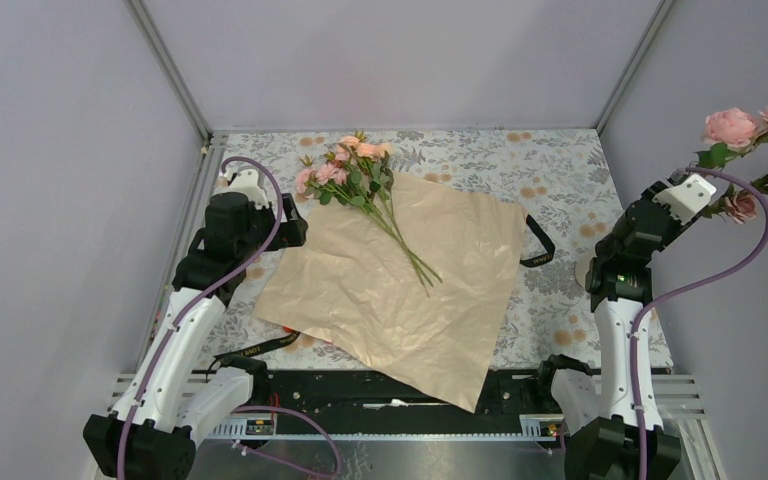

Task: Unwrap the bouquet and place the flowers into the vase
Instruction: Insert the fake flower into the vase.

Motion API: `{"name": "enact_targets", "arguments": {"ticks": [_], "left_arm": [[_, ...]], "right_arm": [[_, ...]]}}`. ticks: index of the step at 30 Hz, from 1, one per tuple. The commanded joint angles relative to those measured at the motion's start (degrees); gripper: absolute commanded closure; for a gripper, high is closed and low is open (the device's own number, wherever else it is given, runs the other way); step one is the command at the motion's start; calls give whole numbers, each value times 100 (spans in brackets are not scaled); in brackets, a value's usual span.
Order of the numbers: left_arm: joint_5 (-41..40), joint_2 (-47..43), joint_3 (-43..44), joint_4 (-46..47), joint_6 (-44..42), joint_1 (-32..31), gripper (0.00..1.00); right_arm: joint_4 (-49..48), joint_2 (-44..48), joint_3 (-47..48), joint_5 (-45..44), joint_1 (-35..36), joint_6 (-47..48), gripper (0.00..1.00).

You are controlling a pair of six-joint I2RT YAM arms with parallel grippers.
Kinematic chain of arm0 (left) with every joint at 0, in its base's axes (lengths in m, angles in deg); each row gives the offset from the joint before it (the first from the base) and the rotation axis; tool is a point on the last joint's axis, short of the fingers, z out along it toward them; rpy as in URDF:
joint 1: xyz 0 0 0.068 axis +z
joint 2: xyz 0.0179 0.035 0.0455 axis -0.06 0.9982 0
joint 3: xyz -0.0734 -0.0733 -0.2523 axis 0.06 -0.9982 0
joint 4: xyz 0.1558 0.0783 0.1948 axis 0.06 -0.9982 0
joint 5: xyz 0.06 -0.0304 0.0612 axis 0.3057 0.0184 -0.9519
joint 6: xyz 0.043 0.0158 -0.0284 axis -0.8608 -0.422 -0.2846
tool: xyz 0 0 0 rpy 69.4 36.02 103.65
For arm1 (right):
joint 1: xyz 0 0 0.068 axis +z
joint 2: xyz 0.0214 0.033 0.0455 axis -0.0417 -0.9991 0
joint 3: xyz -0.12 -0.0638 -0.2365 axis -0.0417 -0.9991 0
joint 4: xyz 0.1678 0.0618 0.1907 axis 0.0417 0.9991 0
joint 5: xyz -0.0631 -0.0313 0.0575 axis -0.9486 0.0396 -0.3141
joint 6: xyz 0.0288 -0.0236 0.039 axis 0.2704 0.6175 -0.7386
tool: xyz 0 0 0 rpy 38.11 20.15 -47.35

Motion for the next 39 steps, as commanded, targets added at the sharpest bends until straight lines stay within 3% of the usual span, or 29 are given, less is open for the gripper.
{"name": "enact_targets", "arguments": {"ticks": [1,6,10,14,33,39], "left_arm": [[38,-32,-7,300,-32,28,4],[27,-55,-9,298,-32,28,4],[33,-39,-17,310,-23,28,4],[6,-44,-24,295,-23,28,4],[16,-126,-35,312,15,28,4],[516,-180,-216,445,988,19,5]], "right_arm": [[202,219,158,119,-29,-209,52],[485,466,160,294,-29,-499,42],[905,721,197,600,-29,-700,17],[1429,992,191,1006,-29,-928,9],[2956,1609,772,2709,-29,-1799,8],[3676,1529,1424,3884,-29,-1879,10]]}}
